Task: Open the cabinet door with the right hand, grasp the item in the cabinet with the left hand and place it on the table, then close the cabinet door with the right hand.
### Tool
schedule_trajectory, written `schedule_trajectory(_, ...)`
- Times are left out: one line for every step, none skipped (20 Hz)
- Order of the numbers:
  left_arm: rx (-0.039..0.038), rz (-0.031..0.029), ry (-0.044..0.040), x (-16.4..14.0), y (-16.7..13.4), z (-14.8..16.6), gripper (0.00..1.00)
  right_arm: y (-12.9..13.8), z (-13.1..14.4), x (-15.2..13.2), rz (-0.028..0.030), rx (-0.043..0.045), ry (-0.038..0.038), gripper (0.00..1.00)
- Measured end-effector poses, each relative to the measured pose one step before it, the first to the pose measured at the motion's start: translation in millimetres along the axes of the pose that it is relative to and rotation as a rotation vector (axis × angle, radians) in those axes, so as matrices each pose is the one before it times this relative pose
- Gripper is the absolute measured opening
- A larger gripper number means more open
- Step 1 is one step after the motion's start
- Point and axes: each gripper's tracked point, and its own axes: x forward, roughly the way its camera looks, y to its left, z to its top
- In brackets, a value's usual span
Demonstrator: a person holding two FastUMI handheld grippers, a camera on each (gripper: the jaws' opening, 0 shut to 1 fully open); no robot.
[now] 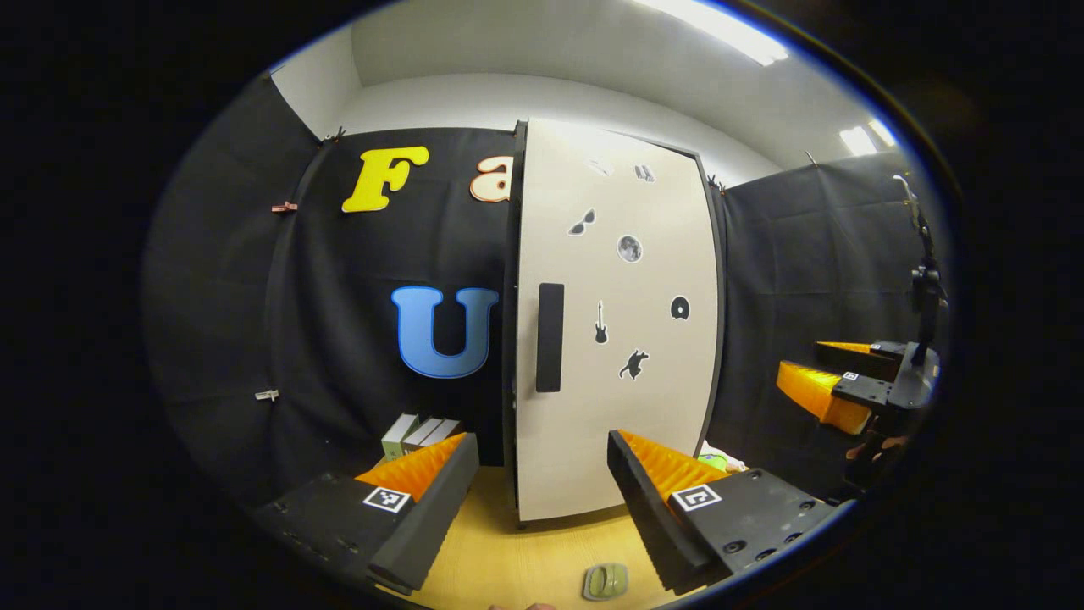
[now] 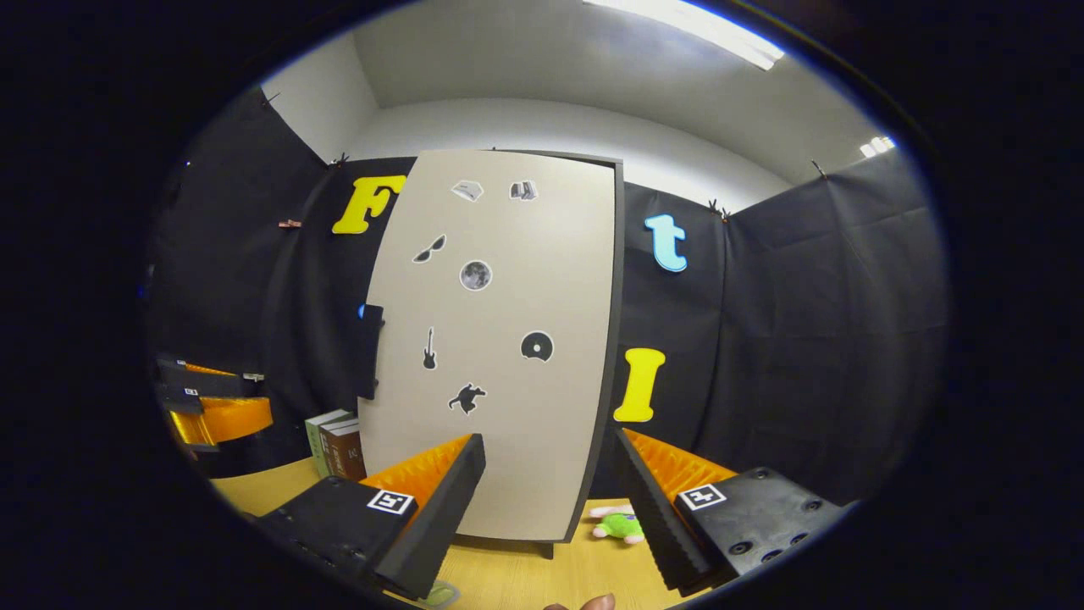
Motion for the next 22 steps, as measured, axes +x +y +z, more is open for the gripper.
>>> schedule_trajectory(0.01155,0.00309,-0.0148,3.61,-2.7,6.37,0.97,1.14,1.52,-0.08,0.00501,0.01393,-0.00423,0.97)
schedule_trajectory(0.01426,0.00184,-0.01056,3.1,-5.01,2.5,0.96,1.42,0.06,-0.12,0.00638,0.01162,-0.00294,0.97)
schedule_trajectory(0.01622,0.00239,-0.00068,2.56,-3.6,1.72,0.96,2.2,-0.09,0.24,0.00924,0.00784,-0.00128,0.97)
schedule_trajectory(0.01134,-0.0018,-0.00645,1.85,-5.5,-0.18,0.96,0.93,-1.33,0.41,0.00651,0.00316,0.00118,0.97)
schedule_trajectory(0.00475,-0.00251,0.0007,0.88,-6.2,0.19,0.96,0.22,-3.11,0.23,0.00918,0.00414,0.00523,0.97)
schedule_trajectory(0.00011,0.00413,0.00662,0.05,-3.23,-2.75,0.96,0.13,-2.25,0.74,0.0059,0.00866,0.00325,0.97)
schedule_trajectory(-0.00416,0.00605,0.00434,0.38,-2.48,-1.44,0.96,-0.27,-4.28,1.73,0.00457,0.00781,0.0127,0.97)
schedule_trajectory(-0.00301,0.00555,0.01174,1.47,-2.01,-0.94,0.96,-2.43,-2.37,-0.08,-0.0009,0.00963,0.0067,0.97)
schedule_trajectory(-0.00037,0.00439,0.00822,1.06,-2.51,-0.06,0.96,-4.08,-0.21,-0.03,-0.00524,0.01092,0.00165,0.97)
schedule_trajectory(0.00174,-0.00164,0.00474,1.85,-2.93,1.07,0.96,-4.71,-0.43,-0.48,-0.00816,0.00917,0.00193,0.97)
schedule_trajectory(0.00345,0.00387,0.00119,1.17,-2.06,1.57,0.96,-2.66,-0.53,-1.14,-0.00255,0.00965,0.0031,0.97)
schedule_trajectory(0.00254,0.00135,0.0022,0.75,-2.14,1.34,0.96,-2.55,-1.14,-0.66,-0.00237,0.00532,0.00769,0.97)
schedule_trajectory(0.00035,-0.00352,-0.00063,0.21,-3.39,1.26,0.96,-5.01,0.68,-0.67,-0.00826,-0.00091,0.00185,0.97)
schedule_trajectory(0.00064,-0.00669,-0.00294,0.36,-2.88,1.79,0.96,-5.03,1.54,-0.81,-0.01056,-0.00134,-0.00128,0.97)
schedule_trajectory(0.00195,-0.00442,0.00136,0.37,-1.55,0.78,0.96,-2.07,0.85,-0.51,-0.00518,0.00176,0.00088,0.97)
schedule_trajectory(0.00384,-0.00318,0.00397,-0.27,-0.98,0.12,0.96,-2.1,-0.59,-0.69,-0.00602,0.00206,0.00505,0.97)
schedule_trajectory(0.00036,-0.00122,0.00324,-0.5,-0.76,-0.56,0.96,-1.38,0.04,-1.2,-0.00375,0.0013,0.00265,0.97)
schedule_trajectory(-0.00154,-0.0074,0.00144,0.17,-1.36,-0.7,0.96,-0.51,1.31,-1.39,-0.00371,0.00194,-0.00014,0.97)
schedule_trajectory(-0.00142,-0.00212,0.0011,-0.38,-0.23,0.05,0.96,-0.09,1.4,-1.34,-0.00235,0.00164,-0.00419,0.97)
schedule_trajectory(-0.00099,-0.00233,-0.00044,-0.84,0.07,0.63,0.96,0.53,1.04,-1.69,-0.00044,0.00063,-0.003,0.97)
schedule_trajectory(-0.00239,0.00397,-0.00036,-1.67,1.47,-1.05,0.96,1.36,-0.77,-1.22,0.00027,-0.00169,0.00029,0.97)
schedule_trajectory(-0.0046,0.00315,0.0027,-1.45,1.39,-1.28,0.96,1.65,-0.34,-1.28,0.00338,-0.00177,0.00102,0.97)
